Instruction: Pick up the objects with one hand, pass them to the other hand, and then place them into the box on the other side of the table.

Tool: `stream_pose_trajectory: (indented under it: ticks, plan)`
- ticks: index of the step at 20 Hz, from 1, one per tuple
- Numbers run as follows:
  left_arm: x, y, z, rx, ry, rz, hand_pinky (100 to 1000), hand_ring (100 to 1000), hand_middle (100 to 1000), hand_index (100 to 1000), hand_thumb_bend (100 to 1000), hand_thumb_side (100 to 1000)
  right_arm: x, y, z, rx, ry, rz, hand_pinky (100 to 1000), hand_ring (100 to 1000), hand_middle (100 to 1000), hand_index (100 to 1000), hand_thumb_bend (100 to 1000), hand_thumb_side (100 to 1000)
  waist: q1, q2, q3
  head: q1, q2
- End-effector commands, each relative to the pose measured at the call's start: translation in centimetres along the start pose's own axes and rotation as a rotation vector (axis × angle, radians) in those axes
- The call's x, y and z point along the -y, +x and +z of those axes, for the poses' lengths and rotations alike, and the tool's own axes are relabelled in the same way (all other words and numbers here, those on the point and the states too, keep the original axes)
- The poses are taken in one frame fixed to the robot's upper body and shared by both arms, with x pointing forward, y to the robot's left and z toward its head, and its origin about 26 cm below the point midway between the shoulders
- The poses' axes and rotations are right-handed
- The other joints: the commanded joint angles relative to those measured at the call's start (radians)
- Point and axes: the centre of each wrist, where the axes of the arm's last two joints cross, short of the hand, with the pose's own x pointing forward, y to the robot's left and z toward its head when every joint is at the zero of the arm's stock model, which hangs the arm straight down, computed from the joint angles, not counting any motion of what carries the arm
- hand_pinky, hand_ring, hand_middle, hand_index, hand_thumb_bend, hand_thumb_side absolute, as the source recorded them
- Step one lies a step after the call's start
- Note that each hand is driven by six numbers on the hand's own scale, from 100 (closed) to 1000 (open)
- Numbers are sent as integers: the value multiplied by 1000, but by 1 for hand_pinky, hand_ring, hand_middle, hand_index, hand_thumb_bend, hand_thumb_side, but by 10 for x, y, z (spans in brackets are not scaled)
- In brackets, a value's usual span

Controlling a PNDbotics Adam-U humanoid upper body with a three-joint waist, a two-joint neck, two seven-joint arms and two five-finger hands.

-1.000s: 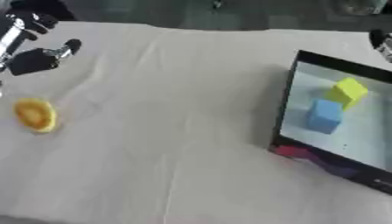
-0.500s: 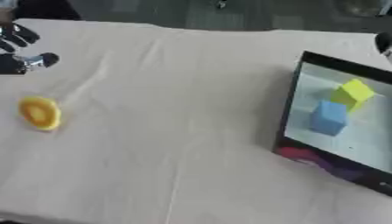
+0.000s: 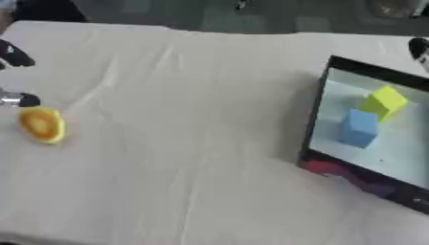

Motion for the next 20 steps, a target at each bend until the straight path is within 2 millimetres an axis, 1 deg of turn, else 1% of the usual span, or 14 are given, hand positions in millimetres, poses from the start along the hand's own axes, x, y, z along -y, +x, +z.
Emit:
stream_pose_trajectory:
  ticks: [1,6,7,10,15,19,20]
  plan:
    - [-17,-3,12,-22,-40,-76,841,853,772,811,689,363,10,7,-3,22,-17,38,959,1000,927,913,405,412,9,-31,-3,0,-3]
    - [-19,-4,7,-28,-78,-118,838,853,771,799,717,212,9,6,-2,18,-13,41,958,1000,925,910,406,414,9,-31,-5,2,-6]
    - [-19,-5,6,-35,-76,-126,836,853,771,797,721,169,9,5,-2,17,-12,42,958,1000,925,909,407,415,9,-30,-5,2,-7]
    - [-17,-8,-2,-50,-72,-146,834,853,770,792,705,112,8,4,-1,10,-10,43,958,1000,924,907,408,418,8,-30,-7,1,-9]
    - [-12,-9,-17,-59,-80,-198,835,857,772,785,715,100,5,2,0,4,-3,45,958,1000,923,905,410,420,6,-29,-11,3,-10]
    - [-5,-12,-29,-66,-100,-215,830,854,765,779,674,100,4,0,1,1,0,45,958,1000,923,904,411,423,5,-27,-13,2,-8]
    - [-3,-13,-32,-67,-108,-218,830,855,765,777,683,100,3,0,1,-1,2,44,958,1000,923,904,411,424,5,-27,-13,3,-7]
